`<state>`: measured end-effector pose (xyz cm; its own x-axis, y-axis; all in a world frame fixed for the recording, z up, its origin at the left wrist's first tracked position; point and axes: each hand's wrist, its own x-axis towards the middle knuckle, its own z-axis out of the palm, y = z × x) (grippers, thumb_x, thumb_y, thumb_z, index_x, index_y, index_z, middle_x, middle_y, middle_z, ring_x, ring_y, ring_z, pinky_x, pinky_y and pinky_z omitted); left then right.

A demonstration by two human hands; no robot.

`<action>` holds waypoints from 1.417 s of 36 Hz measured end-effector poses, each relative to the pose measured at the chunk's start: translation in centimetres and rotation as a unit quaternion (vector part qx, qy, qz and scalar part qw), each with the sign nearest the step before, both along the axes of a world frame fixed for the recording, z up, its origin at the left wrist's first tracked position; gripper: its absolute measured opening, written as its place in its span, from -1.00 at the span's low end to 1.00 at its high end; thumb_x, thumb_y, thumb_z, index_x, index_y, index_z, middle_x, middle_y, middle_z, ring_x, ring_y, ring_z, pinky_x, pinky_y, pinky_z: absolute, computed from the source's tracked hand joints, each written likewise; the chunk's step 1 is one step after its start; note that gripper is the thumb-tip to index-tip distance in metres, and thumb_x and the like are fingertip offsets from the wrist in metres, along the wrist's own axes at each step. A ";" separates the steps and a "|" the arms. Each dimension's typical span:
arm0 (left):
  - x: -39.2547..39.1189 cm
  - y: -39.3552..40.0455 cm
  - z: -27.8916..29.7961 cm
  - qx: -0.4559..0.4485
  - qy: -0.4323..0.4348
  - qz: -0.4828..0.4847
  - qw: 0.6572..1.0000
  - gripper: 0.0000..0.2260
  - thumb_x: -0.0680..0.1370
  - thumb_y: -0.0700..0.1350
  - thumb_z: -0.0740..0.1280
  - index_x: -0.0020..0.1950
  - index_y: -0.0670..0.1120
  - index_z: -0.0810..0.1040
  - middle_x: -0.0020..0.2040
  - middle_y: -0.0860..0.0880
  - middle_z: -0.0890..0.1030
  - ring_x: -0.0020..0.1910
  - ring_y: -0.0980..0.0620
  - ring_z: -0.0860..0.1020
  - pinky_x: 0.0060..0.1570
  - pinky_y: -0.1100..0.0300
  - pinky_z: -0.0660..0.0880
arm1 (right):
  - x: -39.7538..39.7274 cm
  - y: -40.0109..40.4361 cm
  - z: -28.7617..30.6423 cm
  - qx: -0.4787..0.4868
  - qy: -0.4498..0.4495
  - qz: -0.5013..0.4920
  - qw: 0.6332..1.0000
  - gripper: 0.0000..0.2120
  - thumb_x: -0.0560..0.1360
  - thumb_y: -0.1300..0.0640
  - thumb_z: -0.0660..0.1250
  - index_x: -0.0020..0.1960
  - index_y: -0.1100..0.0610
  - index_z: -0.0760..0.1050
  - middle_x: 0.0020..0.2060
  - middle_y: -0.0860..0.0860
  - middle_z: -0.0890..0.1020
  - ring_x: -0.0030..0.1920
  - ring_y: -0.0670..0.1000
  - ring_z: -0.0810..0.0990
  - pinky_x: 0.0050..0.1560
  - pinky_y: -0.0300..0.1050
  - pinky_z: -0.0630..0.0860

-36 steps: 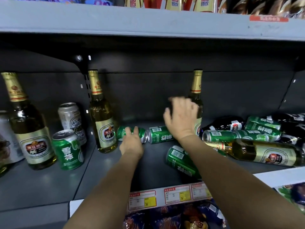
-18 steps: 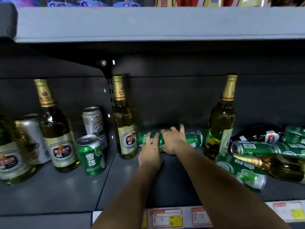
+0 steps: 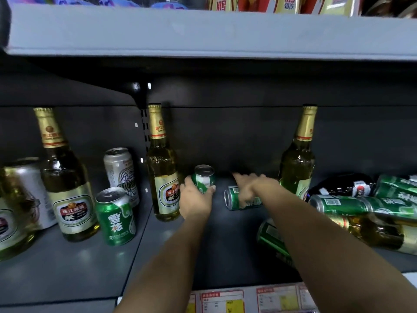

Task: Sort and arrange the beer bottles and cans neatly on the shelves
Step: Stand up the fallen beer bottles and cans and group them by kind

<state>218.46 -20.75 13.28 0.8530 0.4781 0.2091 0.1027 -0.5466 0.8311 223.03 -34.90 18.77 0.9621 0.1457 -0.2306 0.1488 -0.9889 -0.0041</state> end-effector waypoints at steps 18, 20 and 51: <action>-1.8 -2.8 -0.8 0.215 -0.114 -0.066 0.968 -0.61 0.43 -0.24 0.29 0.25 -0.08 0.38 0.17 -0.07 0.40 0.16 -0.11 0.45 0.03 -0.01 0.43 | -1.5 0.5 -2.0 -0.126 -0.175 0.079 0.973 -0.46 0.52 0.09 0.25 0.48 -0.06 0.24 0.38 0.06 0.35 0.42 0.14 0.23 0.44 0.32 -0.07; -1.6 -3.4 -1.3 0.251 -0.075 -0.124 0.957 -0.49 0.42 -0.19 0.32 0.37 -0.07 0.32 0.25 -0.05 0.41 0.27 -0.09 0.38 0.18 0.05 0.38 | -1.9 0.8 -1.4 -0.170 -0.192 0.108 0.961 -0.47 0.55 0.03 0.22 0.51 -0.06 0.21 0.40 0.05 0.33 0.45 0.15 0.17 0.45 0.36 -0.18; -0.6 -6.1 -1.6 0.158 0.082 -0.079 0.981 -0.65 0.62 -0.02 0.21 0.37 -0.07 0.30 0.25 -0.08 0.50 0.21 -0.11 0.52 0.11 0.00 0.45 | -0.6 0.9 -1.1 0.214 -0.195 -0.083 0.954 -0.31 0.45 -0.15 0.42 0.41 0.14 0.24 0.30 0.17 0.45 0.27 0.20 0.49 0.14 0.00 0.47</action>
<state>217.87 -26.85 11.68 0.9461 0.2705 0.1783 0.1143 -0.7937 0.5975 222.46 -33.99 17.69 0.9803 -0.0155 0.1967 0.0633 -0.9195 -0.3880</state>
